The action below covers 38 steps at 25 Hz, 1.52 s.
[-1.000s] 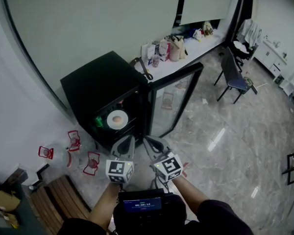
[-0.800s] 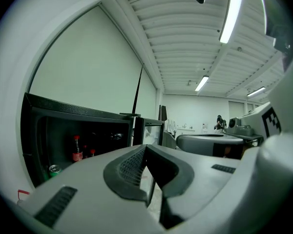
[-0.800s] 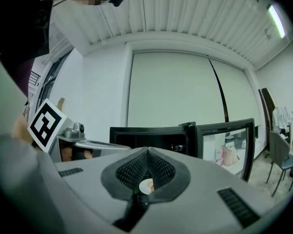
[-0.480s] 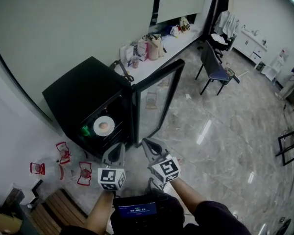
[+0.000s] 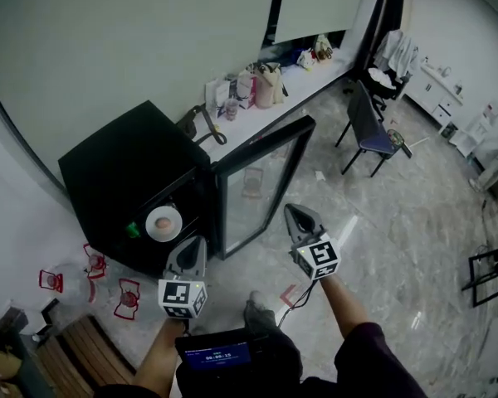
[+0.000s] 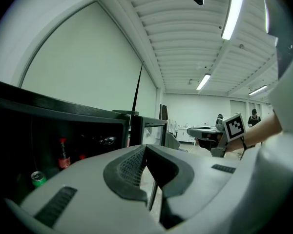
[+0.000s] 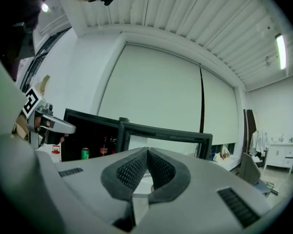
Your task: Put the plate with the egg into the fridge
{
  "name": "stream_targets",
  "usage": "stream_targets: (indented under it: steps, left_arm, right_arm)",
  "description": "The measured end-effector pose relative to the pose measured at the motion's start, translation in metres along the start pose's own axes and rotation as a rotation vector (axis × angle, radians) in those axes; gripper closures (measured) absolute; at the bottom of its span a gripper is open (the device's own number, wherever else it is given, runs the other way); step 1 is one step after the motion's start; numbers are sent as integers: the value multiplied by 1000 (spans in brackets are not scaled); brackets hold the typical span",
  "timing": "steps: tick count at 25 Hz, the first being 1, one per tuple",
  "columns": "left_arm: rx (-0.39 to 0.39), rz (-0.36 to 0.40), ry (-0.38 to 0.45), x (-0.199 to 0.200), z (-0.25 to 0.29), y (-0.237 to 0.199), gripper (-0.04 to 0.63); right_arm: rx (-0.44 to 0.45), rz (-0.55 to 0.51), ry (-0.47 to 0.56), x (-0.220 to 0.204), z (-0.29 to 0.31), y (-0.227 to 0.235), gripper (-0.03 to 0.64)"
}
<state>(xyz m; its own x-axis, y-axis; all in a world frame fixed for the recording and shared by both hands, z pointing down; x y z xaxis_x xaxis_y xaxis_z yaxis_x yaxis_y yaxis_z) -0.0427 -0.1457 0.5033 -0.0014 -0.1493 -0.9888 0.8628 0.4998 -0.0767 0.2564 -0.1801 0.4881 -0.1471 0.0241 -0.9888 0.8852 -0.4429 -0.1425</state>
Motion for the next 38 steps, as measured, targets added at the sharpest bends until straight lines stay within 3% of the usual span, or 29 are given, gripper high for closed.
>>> stream_targets:
  steps: [3,6,7,10,12,17,21,24,28,38]
  left_arm:
    - [-7,2,25,16,57,29,586]
    - [4,4,38,28,103,57,586]
    - [9,5,43,33,117,65,586]
    - [25,16,56,47,151,84,586]
    - [38,22,58,56,169,93,586]
    - [78,34,74,69,189,109,586]
    - [117,47,77,69,189,109,586]
    - [136,32,71,67,187,108,586]
    - [152,1,55,63,185,104,586]
    - [63,-3,81,62,164,121,586]
  right_arm:
    - [62,-23,10,2,20,50,609]
    - [197,-126,-14,7,39,93,607]
    - [254,-188,-43,11,49,106,603]
    - [422,-413,-117,24,82,145,461]
    - [513,-545,-176,34,103,169,405]
    - [700,-772,-364,52,153,213,348]
    - [805,-832,-521,43,183,216,344]
    - [826,-854,-523,32,185,206,344]
    - [790,-868,-509,28,184,201,345]
    - [645,-850,-549,28,126,185,372]
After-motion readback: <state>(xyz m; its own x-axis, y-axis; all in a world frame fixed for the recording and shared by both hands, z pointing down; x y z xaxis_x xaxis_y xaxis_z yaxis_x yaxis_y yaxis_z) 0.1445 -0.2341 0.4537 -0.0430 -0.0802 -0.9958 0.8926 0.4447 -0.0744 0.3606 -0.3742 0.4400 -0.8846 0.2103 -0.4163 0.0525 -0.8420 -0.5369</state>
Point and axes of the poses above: the fingertips, and each gripper's own axes: z forward along the fingers, y to its right, x out of its top, the point moved 7 cm from there along -z, backward along the fingers, and after that the axes turned 2 degrees about x, right-handed, at the moved point
